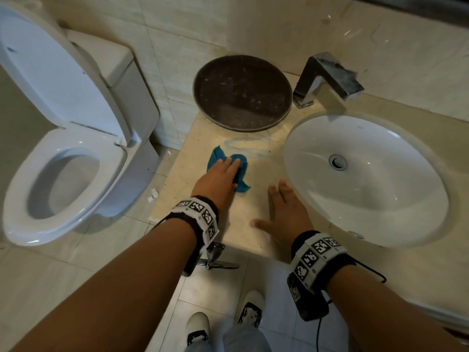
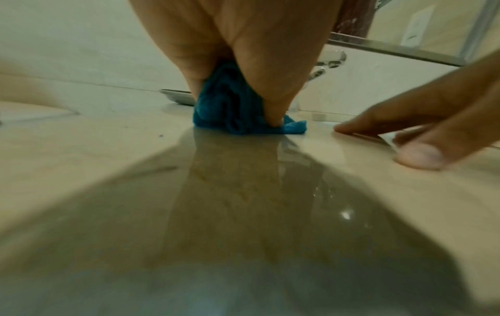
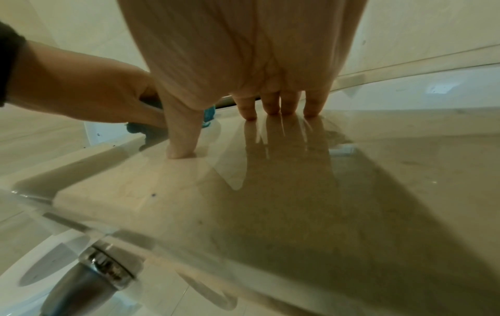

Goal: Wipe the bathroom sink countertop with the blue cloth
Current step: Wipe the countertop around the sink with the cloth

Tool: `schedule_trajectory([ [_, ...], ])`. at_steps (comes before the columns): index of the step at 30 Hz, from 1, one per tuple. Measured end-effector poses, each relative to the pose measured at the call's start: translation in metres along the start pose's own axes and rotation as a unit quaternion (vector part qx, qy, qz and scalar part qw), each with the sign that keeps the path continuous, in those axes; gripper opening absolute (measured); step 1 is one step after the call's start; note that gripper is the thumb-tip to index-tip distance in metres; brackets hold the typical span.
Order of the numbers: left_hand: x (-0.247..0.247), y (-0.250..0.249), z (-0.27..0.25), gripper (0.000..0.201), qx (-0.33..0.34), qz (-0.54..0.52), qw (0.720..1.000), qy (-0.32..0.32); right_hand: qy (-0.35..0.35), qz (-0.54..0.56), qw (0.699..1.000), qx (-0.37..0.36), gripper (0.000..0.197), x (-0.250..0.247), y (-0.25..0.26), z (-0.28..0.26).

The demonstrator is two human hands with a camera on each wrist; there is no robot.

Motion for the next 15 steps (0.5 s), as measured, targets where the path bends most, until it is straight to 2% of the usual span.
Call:
schedule_trajectory([
  [2, 0.018, -0.016, -0.005, 0.061, 0.042, -0.014, 0.998, 0.039, -0.007, 0.001, 1.0, -0.002, 0.101, 0.0, 0.0, 0.001],
  [5, 0.043, -0.042, -0.002, 0.059, 0.084, 0.049, 0.989, 0.112, -0.017, 0.008, 1.0, -0.004, 0.101, 0.001, 0.0, 0.002],
  [7, 0.043, -0.048, 0.008, 0.059, 0.077, 0.059, 0.989, 0.11, -0.015, 0.006, 1.0, -0.005, 0.101, 0.001, 0.0, 0.001],
  [9, 0.031, -0.038, 0.018, 0.057, 0.045, 0.037, 0.995, 0.077, -0.009, 0.002, 1.0, -0.005, 0.101, 0.001, 0.0, 0.001],
  [12, 0.002, 0.007, 0.023, 0.054, -0.047, -0.006, 0.999, 0.018, 0.003, 0.01, 1.0, -0.003, 0.102, 0.001, -0.001, 0.001],
  [15, -0.013, 0.041, 0.019, 0.063, -0.113, 0.017, 0.993, 0.02, 0.01, 0.012, 1.0, -0.003, 0.103, 0.0, -0.002, 0.0],
])
Point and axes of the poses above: each hand's wrist, its own z-axis towards the middle knuckle, its own x-axis out of the palm, y = z × x, the point moved 10 cm from there along z, towards the middle knuckle, and after that the axes turned 2 degrees about -z, right-handed, at the moved point
